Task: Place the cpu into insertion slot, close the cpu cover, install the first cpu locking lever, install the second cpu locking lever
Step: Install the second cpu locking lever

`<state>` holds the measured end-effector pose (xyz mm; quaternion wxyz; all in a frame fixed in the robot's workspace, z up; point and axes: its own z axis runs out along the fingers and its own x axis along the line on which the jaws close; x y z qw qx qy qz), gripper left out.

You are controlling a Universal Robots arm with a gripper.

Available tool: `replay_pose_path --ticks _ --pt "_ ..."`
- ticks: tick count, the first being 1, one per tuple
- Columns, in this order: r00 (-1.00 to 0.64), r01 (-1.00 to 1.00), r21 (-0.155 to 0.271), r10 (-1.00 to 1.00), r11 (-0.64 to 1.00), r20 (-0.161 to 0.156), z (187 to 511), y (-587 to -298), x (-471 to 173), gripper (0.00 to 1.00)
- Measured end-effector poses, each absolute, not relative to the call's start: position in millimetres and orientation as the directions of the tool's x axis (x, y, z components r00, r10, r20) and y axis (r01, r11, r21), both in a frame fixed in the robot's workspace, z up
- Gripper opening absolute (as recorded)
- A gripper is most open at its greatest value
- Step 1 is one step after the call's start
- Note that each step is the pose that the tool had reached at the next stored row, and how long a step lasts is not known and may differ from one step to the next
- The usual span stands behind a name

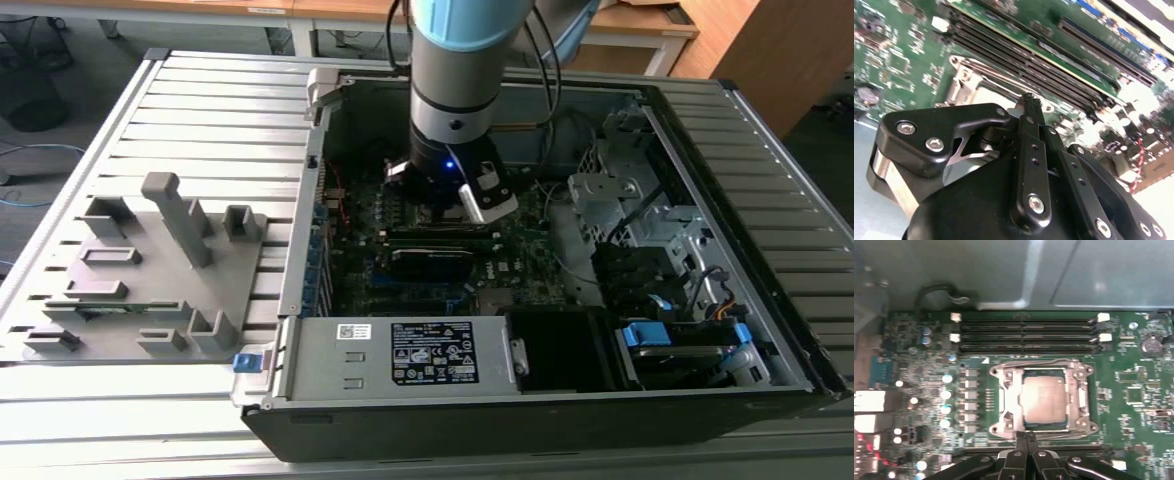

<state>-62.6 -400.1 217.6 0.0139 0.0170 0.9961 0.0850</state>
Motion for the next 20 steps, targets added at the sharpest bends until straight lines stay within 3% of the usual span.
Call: replay_pose_path --ticks 8,20 --pt "-0.999 0.035 0.126 0.038 0.991 -0.026 217.4 -393.5 -52.6 0.11" --pt "-0.999 0.035 0.116 0.038 0.993 -0.026 216.0 -367.0 -52.4 0.11"
